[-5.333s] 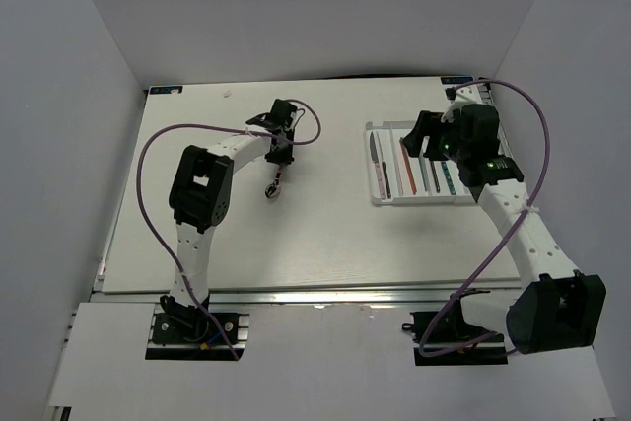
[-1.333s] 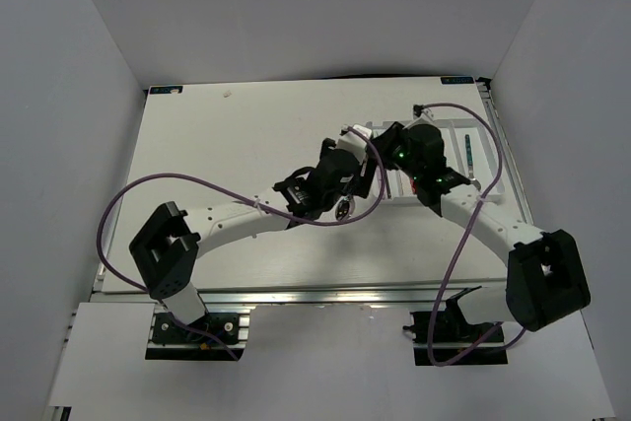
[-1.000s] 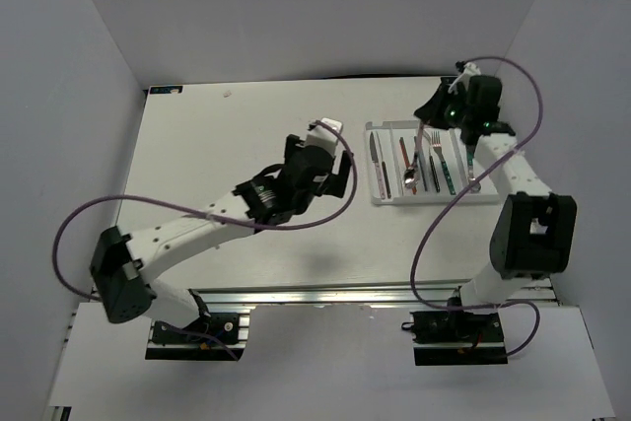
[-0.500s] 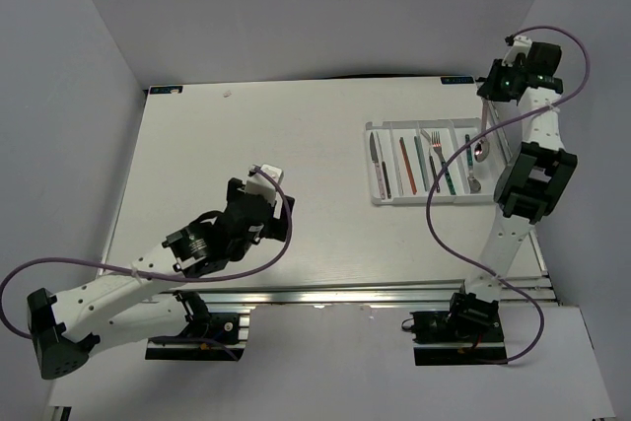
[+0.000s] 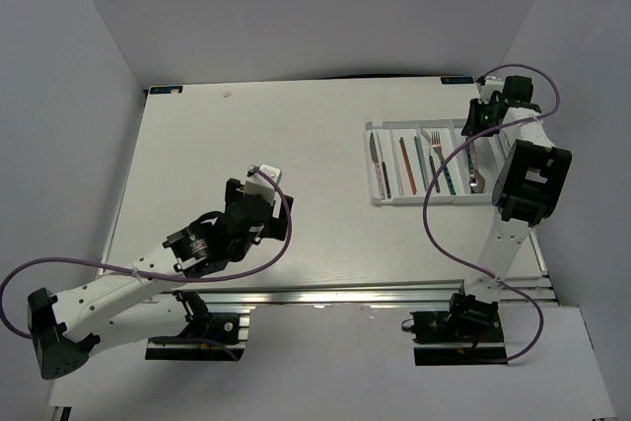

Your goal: Sort the eating utensils into containers

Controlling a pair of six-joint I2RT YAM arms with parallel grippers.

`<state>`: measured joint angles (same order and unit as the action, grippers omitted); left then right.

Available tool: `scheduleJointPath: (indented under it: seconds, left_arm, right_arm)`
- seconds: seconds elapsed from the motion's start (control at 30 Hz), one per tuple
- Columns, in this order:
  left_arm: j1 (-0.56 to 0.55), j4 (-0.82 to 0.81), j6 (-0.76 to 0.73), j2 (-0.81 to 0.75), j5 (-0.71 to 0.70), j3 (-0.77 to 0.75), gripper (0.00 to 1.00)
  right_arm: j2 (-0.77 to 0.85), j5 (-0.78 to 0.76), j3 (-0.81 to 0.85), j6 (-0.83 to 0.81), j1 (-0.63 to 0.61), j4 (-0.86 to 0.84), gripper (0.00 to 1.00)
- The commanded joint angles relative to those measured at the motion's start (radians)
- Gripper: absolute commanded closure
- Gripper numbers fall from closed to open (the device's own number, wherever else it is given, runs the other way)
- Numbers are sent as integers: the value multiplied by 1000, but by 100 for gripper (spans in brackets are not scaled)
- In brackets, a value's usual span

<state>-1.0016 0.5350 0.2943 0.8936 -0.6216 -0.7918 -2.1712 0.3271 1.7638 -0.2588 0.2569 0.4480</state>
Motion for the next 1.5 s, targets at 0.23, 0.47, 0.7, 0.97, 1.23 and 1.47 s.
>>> scheduleJointPath:
  seconds: [0.23,0.47,0.7,0.97,1.23,1.47]
  left_arm:
    - [-2,-3,12,16,-32,-1,2]
    - [70,43,120,67,-271,-61,2]
    - [586,-1,191,87,-133,-161,2]
    - [627,-3,126,-7,-343,-222,2]
    - [629,-56,94,-252,-302,-87,2]
    - [629,-1,117,-292,-332,-37,2]
  right_arm:
    - [160,-60,6,24,13,-55,11]
    - [388,-63,-13,249,12,-49,11]
    - [937,-43,-479,415,-1,-201,11]
    - [1385,-136,-771,402,-161,-140,11]
    - [1631,-258,-822,377,-326,40,10]
    - [1699,-287,-877,354,-327,112,11]
